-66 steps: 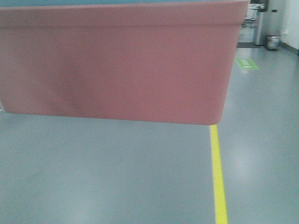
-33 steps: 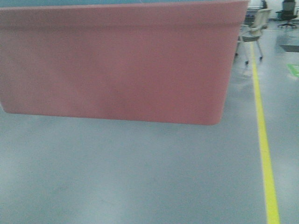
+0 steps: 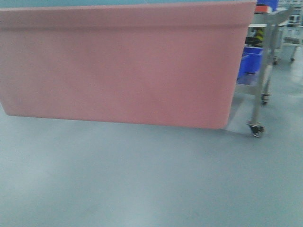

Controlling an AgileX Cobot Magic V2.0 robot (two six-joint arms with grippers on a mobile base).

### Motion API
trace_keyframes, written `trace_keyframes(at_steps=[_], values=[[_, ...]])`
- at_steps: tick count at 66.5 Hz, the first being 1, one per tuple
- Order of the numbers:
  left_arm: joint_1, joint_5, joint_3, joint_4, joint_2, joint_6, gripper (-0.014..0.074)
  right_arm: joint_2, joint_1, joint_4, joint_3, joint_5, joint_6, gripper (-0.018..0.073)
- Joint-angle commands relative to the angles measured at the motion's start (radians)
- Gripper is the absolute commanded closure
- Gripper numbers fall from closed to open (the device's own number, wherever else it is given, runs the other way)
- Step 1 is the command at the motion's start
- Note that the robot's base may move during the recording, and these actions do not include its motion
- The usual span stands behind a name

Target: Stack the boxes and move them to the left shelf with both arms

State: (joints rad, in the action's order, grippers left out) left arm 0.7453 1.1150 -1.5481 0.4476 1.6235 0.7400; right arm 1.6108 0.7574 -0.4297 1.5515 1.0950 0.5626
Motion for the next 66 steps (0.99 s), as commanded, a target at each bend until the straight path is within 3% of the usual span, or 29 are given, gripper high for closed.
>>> trace_keyframes(at_steps=[1,66], values=[[0.053,-0.223,-0.047,-0.116,-0.047,-0.002,0.0605,-0.038,0.033,0.077,0.042,-0.253,0.002,0.0504],[0.052,-0.225,-0.047,-0.132,-0.047,-0.002,0.0605,-0.038,0.033,0.077,0.042,-0.252,0.002,0.0504]])
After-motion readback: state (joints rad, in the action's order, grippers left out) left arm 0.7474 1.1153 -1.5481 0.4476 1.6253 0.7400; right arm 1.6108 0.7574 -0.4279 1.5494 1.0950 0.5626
